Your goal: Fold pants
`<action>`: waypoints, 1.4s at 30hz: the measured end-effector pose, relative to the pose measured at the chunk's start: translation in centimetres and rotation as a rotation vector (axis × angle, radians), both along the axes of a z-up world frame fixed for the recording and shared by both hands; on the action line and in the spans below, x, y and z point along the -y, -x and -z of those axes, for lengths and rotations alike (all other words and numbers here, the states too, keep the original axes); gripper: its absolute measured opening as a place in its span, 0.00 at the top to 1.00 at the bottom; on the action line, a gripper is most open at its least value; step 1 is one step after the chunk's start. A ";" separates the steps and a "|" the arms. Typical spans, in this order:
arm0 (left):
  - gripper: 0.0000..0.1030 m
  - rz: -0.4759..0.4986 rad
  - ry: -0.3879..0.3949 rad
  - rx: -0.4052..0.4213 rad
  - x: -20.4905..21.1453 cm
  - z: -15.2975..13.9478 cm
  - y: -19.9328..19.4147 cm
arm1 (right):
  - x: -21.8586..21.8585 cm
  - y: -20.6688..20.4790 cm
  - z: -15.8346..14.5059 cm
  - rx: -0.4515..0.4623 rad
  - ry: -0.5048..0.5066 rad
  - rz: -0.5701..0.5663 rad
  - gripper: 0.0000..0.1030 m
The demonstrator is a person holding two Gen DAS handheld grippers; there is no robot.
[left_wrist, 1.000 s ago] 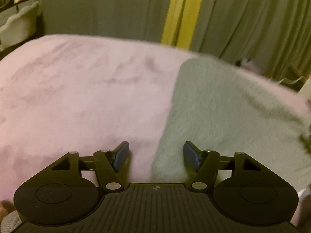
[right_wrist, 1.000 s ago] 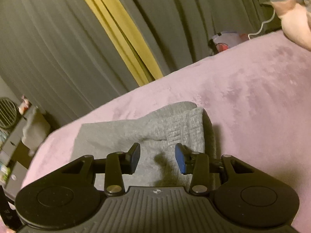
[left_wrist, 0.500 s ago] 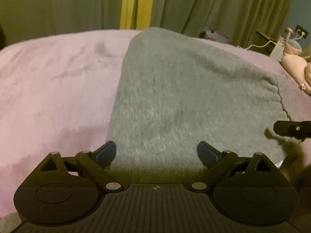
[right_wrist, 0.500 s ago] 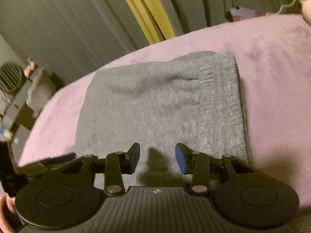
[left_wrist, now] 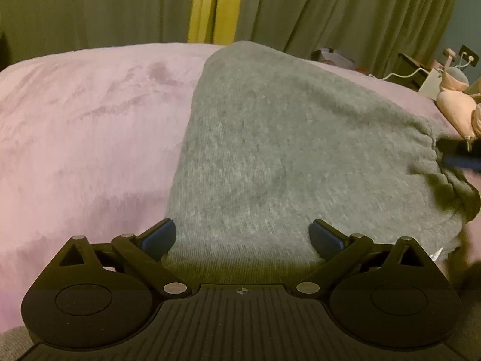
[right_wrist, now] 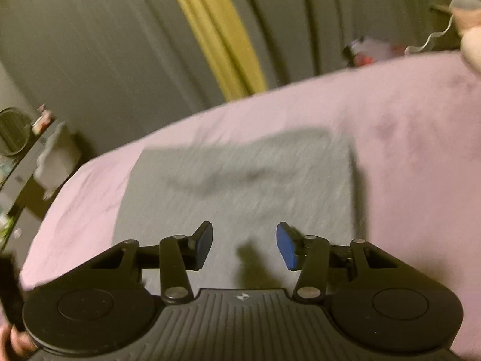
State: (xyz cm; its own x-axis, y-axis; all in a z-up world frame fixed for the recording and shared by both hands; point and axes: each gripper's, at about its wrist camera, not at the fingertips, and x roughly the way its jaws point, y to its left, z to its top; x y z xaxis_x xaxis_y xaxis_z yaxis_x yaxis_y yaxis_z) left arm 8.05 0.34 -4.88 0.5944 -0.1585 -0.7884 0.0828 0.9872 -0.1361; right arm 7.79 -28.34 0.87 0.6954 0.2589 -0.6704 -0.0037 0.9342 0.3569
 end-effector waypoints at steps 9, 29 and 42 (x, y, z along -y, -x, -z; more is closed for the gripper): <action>0.00 -0.039 -0.011 -0.007 -0.1 0.3 -0.2 | -0.7 -5.4 2.5 0.033 0.264 0.007 0.72; 0.00 -0.133 0.360 -0.013 -6.1 0.1 -1.9 | 10.7 -3.9 8.2 -0.282 -0.386 0.149 0.04; 0.00 -0.052 0.413 -0.111 -5.5 2.7 -9.0 | 8.3 -6.1 8.3 -0.189 -0.325 0.020 0.26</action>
State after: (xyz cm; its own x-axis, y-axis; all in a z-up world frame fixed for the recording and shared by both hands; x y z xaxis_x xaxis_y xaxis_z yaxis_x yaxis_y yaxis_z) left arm 17.01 5.84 -7.56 0.5251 -0.4467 -0.7244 -0.0027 0.8503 -0.5262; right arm 13.92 -36.64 -7.44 0.5744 0.4669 -0.6724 0.1072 0.7714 0.6273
